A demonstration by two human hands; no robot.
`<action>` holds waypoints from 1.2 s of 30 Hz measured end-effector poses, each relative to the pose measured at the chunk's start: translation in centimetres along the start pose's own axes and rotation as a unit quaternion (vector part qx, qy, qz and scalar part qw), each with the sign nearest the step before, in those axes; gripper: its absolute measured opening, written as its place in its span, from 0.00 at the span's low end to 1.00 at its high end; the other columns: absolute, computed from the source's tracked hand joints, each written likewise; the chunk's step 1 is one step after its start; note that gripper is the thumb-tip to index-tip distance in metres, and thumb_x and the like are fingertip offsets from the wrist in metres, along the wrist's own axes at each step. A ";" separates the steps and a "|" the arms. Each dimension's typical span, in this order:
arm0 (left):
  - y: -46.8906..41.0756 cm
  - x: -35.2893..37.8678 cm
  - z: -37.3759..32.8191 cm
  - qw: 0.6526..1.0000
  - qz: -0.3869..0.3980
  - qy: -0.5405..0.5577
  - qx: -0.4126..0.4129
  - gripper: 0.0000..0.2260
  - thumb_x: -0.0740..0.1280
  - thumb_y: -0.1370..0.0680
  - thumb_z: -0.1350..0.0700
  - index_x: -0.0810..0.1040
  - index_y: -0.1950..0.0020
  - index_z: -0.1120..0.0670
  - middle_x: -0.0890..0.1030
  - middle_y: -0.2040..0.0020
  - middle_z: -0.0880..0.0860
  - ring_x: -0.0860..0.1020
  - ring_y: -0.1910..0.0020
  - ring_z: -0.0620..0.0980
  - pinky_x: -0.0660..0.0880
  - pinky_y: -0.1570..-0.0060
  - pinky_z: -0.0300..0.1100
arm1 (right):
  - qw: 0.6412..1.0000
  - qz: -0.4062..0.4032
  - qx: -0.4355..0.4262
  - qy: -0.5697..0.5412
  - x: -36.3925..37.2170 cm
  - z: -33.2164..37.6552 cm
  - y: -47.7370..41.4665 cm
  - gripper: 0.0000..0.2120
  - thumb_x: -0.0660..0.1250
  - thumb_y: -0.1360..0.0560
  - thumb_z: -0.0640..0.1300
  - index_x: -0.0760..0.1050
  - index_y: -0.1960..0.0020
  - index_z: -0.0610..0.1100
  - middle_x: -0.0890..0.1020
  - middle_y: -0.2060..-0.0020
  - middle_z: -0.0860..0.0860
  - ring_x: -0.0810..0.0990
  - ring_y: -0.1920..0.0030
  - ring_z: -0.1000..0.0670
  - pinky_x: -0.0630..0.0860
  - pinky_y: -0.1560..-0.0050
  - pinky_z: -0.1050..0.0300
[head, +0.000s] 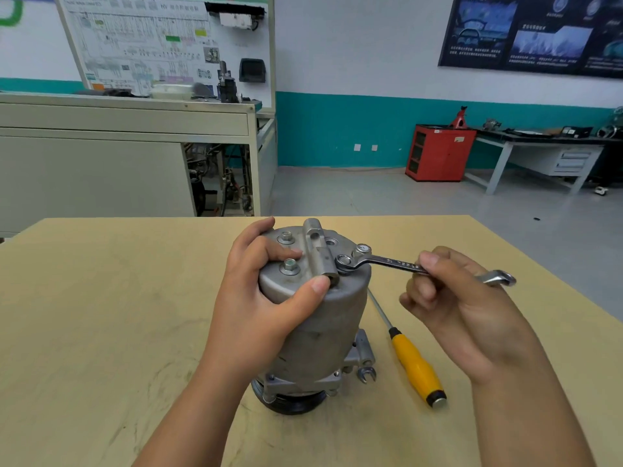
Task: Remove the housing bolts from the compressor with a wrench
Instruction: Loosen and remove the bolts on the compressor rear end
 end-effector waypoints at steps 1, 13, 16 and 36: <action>0.0 0.0 0.0 1.000 0.000 0.000 0.001 0.16 0.69 0.40 0.40 0.75 0.58 0.47 0.70 0.34 0.42 0.68 0.33 0.36 0.63 0.44 0.23 | 1.000 0.000 0.013 -0.015 0.0 -0.3 -0.7 0.08 0.67 0.35 0.43 0.73 0.72 0.47 0.72 0.78 0.51 0.69 0.75 0.54 0.69 0.61 0.56; -0.3 0.1 0.0 1.000 0.012 -0.009 0.005 0.18 0.69 0.39 0.40 0.76 0.56 0.50 0.70 0.34 0.43 0.68 0.33 0.36 0.64 0.43 0.25 | 0.968 0.028 0.055 0.243 4.9 -1.8 -8.2 0.08 0.73 0.30 0.50 0.82 0.60 0.45 0.79 0.76 0.61 0.76 0.69 0.61 0.70 0.58 0.60; -0.3 0.1 0.1 1.000 0.014 -0.003 0.003 0.19 0.69 0.40 0.40 0.77 0.56 0.50 0.70 0.33 0.44 0.69 0.34 0.36 0.65 0.43 0.25 | 0.965 0.084 0.093 0.233 6.3 -2.2 -8.9 0.08 0.74 0.32 0.47 0.83 0.64 0.43 0.82 0.71 0.51 0.79 0.69 0.55 0.76 0.63 0.59; -0.2 -0.1 0.2 1.000 0.015 -0.009 -0.006 0.17 0.69 0.40 0.39 0.76 0.57 0.47 0.70 0.33 0.41 0.69 0.36 0.34 0.65 0.45 0.23 | 0.990 -0.084 0.101 -0.050 2.5 -0.9 -8.1 0.11 0.59 0.21 0.46 0.74 0.61 0.49 0.71 0.79 0.57 0.68 0.71 0.57 0.62 0.62 0.58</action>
Point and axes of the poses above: each hand's wrist, its own y-axis away from the middle knuckle, its own x-axis out of the palm, z = x × y, the point moved 6 cm from there along -y, towards the middle knuckle
